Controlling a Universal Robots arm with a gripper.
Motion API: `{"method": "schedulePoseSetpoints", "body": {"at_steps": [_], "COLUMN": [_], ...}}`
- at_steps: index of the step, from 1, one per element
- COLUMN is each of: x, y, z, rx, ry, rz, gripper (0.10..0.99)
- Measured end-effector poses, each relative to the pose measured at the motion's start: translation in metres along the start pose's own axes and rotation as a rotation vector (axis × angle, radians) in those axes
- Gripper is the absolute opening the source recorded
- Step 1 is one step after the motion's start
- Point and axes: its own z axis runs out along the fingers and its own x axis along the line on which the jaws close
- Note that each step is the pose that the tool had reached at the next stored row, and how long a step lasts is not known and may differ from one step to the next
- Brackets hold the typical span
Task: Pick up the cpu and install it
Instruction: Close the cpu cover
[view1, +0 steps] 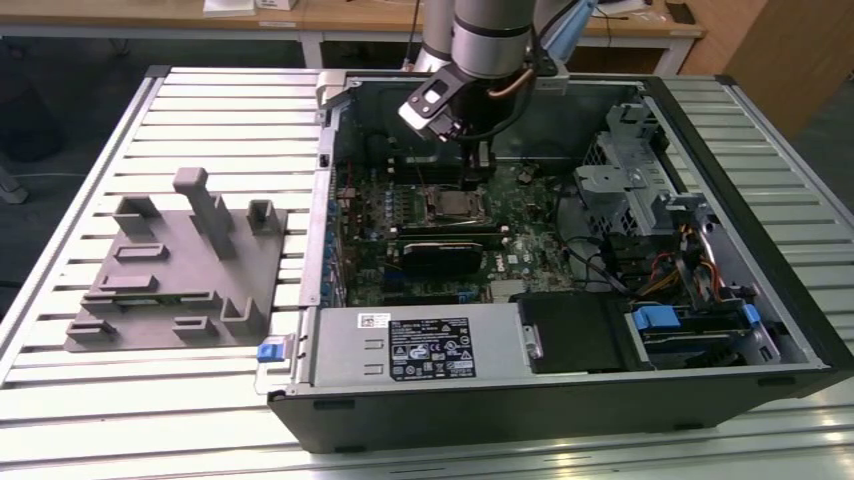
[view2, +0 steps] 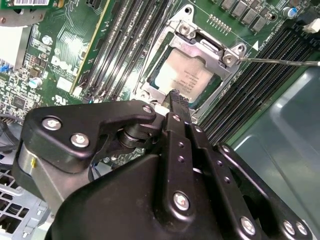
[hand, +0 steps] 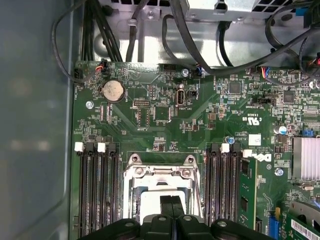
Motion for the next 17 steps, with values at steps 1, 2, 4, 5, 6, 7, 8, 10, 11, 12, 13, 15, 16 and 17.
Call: {"method": "schedulePoseSetpoints", "body": {"at_steps": [1, 2, 4, 5, 6, 7, 8, 10, 11, 12, 13, 15, 16, 17], "x": [0.0000, -0.0001, -0.0001, -0.0002, -0.0002, -0.0003, -0.0003, -0.0004, -0.0004, -0.0004, -0.0005, -0.0005, -0.0004, -0.0004], "y": [-0.0003, -0.0006, -0.0016, -0.0021, -0.0028, -0.0037, -0.0046, -0.0060, -0.0065, -0.0067, -0.0068, -0.0069, -0.0071, -0.0072], "z": [0.0001, 0.0001, 0.0003, 0.0004, 0.0006, 0.0008, 0.0010, 0.0017, 0.0020, 0.0025, 0.0031, 0.0041, 0.0046, 0.0050], "rx": [0.000, 0.000, 0.000, 0.000, 0.000, 0.000, 0.000, 0.000, 0.000, 0.000, 0.000, 0.000, 0.000, 0.000], "ry": [0.0000, -0.0002, -0.0002, -0.0001, -0.0001, -0.0001, -0.0002, -0.0001, -0.0001, 0.0000, -0.0001, -0.0001, -0.0001, -0.0001], "rz": [0.000, 0.000, 0.000, 0.000, 0.000, 0.000, 0.000, 0.000, 0.000, 0.000, 0.000, 0.000, 0.000, 0.000], "gripper": [0.106, 0.106, 0.106, 0.106, 0.106, 0.106, 0.106, 0.106, 0.106, 0.106, 0.106, 0.106, 0.106, 0.106]}}
